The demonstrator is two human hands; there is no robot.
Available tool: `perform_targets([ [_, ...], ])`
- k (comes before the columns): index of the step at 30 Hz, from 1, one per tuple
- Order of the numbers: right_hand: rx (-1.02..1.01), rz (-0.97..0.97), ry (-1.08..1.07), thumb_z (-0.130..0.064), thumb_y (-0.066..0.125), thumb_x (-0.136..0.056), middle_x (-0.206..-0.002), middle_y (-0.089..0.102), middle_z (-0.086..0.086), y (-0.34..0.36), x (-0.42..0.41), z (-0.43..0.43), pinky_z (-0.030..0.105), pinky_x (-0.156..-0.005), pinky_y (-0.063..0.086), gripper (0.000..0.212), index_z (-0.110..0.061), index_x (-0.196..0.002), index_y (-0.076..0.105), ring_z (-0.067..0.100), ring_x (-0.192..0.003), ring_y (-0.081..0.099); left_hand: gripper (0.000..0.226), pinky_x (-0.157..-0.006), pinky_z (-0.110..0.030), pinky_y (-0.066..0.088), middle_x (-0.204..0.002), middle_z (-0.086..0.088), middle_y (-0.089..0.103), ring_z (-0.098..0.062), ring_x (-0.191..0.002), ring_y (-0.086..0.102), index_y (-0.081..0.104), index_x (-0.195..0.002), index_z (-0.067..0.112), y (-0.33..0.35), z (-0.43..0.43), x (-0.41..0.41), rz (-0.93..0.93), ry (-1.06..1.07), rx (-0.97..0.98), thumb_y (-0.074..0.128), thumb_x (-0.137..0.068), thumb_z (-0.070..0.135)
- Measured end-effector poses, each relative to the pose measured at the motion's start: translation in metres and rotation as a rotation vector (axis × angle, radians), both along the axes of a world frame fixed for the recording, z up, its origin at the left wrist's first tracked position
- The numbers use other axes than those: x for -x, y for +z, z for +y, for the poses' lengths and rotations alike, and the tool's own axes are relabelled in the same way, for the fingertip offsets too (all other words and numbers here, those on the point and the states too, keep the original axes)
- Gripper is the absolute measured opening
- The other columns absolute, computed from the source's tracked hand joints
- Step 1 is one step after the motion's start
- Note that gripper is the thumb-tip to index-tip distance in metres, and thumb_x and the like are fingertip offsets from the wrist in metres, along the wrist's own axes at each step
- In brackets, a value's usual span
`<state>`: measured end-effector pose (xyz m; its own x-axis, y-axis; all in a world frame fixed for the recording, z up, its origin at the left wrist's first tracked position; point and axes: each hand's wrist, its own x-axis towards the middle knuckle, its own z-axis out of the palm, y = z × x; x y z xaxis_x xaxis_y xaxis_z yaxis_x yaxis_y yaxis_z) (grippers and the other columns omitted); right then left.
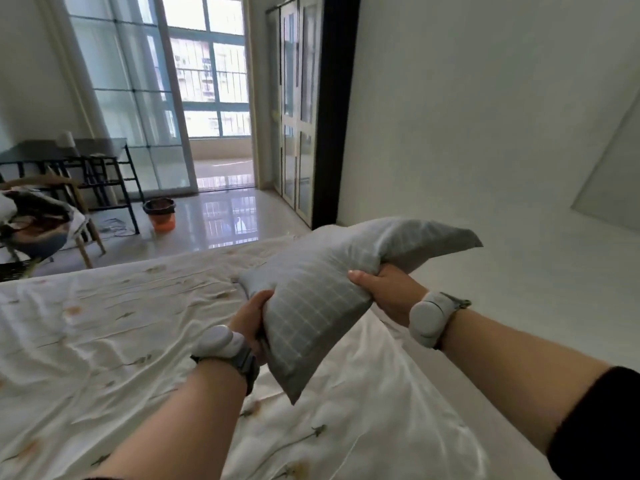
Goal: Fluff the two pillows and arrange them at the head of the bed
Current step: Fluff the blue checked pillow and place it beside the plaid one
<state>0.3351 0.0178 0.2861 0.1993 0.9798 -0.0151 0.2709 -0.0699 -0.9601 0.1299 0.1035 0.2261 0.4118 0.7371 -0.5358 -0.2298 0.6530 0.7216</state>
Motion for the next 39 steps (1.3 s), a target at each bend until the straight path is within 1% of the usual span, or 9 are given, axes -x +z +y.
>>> perform_targets([
  [4, -0.022, -0.11, -0.063, -0.037, 0.061, -0.083, -0.119, 0.064, 0.0, 0.019, -0.06, -0.044, 0.034, -0.101, 0.044, 0.043, -0.017, -0.121, 0.058, 0.018, -0.113, 0.059, 0.047, -0.064, -0.039, 0.048, -0.102, -0.015, 0.066, -0.031, -0.085, 0.061, 0.059, -0.115, 0.013, 0.017, -0.018, -0.065, -0.011, -0.068, -0.017, 0.059, -0.08, 0.046],
  [9, -0.02, -0.161, -0.088, -0.038, 0.062, -0.083, -0.109, 0.062, -0.013, 0.031, -0.138, -0.077, 0.022, -0.092, 0.046, 0.039, -0.026, -0.119, 0.056, 0.011, -0.107, 0.058, 0.034, -0.063, -0.037, 0.046, -0.09, -0.011, 0.067, -0.029, -0.081, 0.06, 0.065, -0.106, 0.01, 0.029, -0.027, -0.145, 0.104, -0.14, -0.099, 0.061, -0.081, 0.033],
  [16, -0.034, -0.208, -0.132, -0.033, 0.061, -0.085, -0.128, 0.057, 0.001, 0.031, -0.301, -0.119, 0.032, -0.104, 0.04, 0.049, -0.016, -0.129, 0.05, 0.017, -0.118, 0.053, 0.013, -0.061, -0.036, 0.048, -0.081, -0.01, 0.071, -0.027, -0.079, 0.061, 0.065, -0.088, 0.013, 0.03, -0.051, -0.312, 0.065, -0.156, -0.162, 0.061, -0.083, 0.024],
  [21, -0.041, -0.263, -0.158, -0.034, 0.062, -0.084, -0.125, 0.059, -0.002, 0.042, -0.413, -0.148, 0.031, -0.101, 0.041, 0.048, -0.017, -0.128, 0.052, 0.017, -0.117, 0.054, 0.029, -0.087, -0.045, 0.05, -0.104, -0.012, 0.068, -0.031, -0.099, 0.062, 0.066, -0.102, 0.011, 0.025, -0.077, -0.43, 0.048, -0.191, -0.131, 0.064, -0.08, 0.03],
  [24, -0.034, -0.299, -0.16, -0.035, 0.061, -0.085, -0.124, 0.06, -0.001, 0.048, -0.455, -0.155, 0.03, -0.101, 0.041, 0.046, -0.018, -0.127, 0.053, 0.017, -0.117, 0.054, 0.021, -0.066, -0.038, 0.051, -0.091, -0.01, 0.07, -0.028, -0.085, 0.064, 0.068, -0.089, 0.013, 0.025, -0.084, -0.475, 0.023, -0.211, -0.123, 0.063, -0.081, 0.032],
  [28, -0.045, -0.301, -0.191, -0.034, 0.061, -0.085, -0.13, 0.058, 0.004, 0.044, -0.503, -0.157, 0.034, -0.105, 0.04, 0.048, -0.016, -0.129, 0.051, 0.019, -0.12, 0.053, 0.022, -0.066, -0.039, 0.049, -0.094, -0.01, 0.068, -0.028, -0.086, 0.063, 0.067, -0.092, 0.012, 0.025, -0.078, -0.527, 0.005, -0.231, -0.15, 0.058, -0.084, 0.03],
  [31, -0.038, -0.285, -0.216, -0.034, 0.061, -0.085, -0.127, 0.057, 0.001, 0.039, -0.53, -0.148, 0.028, -0.099, 0.04, 0.049, -0.016, -0.129, 0.05, 0.016, -0.116, 0.053, 0.019, -0.062, -0.037, 0.048, -0.088, -0.008, 0.069, -0.027, -0.082, 0.063, 0.068, -0.086, 0.013, 0.027, -0.067, -0.554, -0.007, -0.241, -0.161, 0.058, -0.085, 0.03],
  [35, -0.028, -0.253, -0.232, -0.035, 0.062, -0.085, -0.112, 0.057, -0.008, 0.033, -0.565, -0.128, 0.023, -0.093, 0.04, 0.048, -0.015, -0.127, 0.052, 0.013, -0.111, 0.053, 0.037, -0.073, -0.041, 0.05, -0.11, -0.012, 0.066, -0.03, -0.093, 0.061, 0.061, -0.115, 0.011, 0.024, -0.04, -0.588, -0.019, -0.205, -0.194, 0.062, -0.083, 0.031],
  [39, 0.027, -0.221, -0.227, -0.038, 0.065, -0.081, -0.13, 0.058, 0.002, 0.019, -0.611, -0.081, 0.04, -0.108, 0.039, 0.054, -0.016, -0.127, 0.052, 0.022, -0.122, 0.052, 0.056, -0.072, -0.041, 0.051, -0.125, -0.012, 0.062, -0.031, -0.102, 0.061, 0.052, -0.13, 0.014, 0.013, 0.006, -0.625, -0.059, -0.145, -0.2, 0.067, -0.079, 0.032],
])
